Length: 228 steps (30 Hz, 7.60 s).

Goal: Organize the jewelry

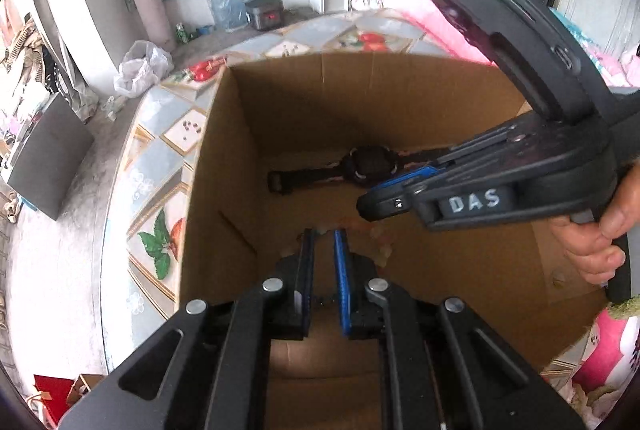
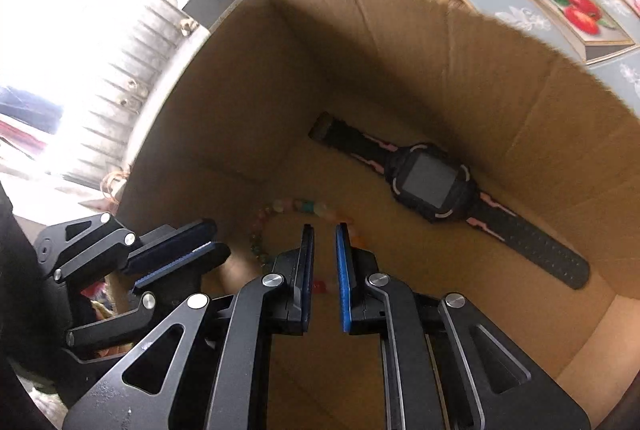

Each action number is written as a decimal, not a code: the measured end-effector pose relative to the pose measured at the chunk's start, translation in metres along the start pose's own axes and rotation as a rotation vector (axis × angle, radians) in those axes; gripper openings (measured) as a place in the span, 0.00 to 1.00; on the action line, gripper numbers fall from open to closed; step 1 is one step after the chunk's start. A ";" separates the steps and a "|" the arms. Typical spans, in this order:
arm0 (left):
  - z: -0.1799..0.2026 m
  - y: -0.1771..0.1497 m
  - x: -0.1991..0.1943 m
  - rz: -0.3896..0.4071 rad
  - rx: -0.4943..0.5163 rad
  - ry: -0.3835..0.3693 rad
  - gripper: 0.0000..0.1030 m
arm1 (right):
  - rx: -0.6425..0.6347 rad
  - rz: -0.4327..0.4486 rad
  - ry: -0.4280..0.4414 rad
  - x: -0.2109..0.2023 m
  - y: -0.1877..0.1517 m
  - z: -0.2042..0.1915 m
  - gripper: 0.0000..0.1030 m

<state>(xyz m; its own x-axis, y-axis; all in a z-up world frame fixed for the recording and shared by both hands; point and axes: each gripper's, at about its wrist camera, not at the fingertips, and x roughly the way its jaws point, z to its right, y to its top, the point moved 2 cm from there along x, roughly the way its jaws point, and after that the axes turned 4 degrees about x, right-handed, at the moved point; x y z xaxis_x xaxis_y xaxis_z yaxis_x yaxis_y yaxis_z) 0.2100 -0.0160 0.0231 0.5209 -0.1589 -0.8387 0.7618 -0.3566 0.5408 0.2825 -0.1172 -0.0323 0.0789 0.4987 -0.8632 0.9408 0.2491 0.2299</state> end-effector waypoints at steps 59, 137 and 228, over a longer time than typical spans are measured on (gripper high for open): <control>0.074 -0.138 -0.008 0.123 -0.131 -0.368 0.24 | 0.288 0.383 0.008 -0.077 -0.216 0.061 0.19; 0.109 -0.183 -0.026 0.158 0.019 -0.245 0.45 | 0.149 0.400 -0.307 -0.065 -0.269 0.029 0.25; 0.127 -0.146 -0.005 0.062 0.600 -0.452 0.10 | 0.207 0.454 0.019 -0.077 -0.250 0.059 0.01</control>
<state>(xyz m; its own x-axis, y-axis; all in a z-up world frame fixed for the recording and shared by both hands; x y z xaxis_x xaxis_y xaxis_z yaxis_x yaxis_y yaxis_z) 0.0472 -0.0802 -0.0595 0.2493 -0.5113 -0.8225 0.3284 -0.7544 0.5685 0.0606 -0.2669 -0.0498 0.4918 0.5343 -0.6875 0.8586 -0.1664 0.4849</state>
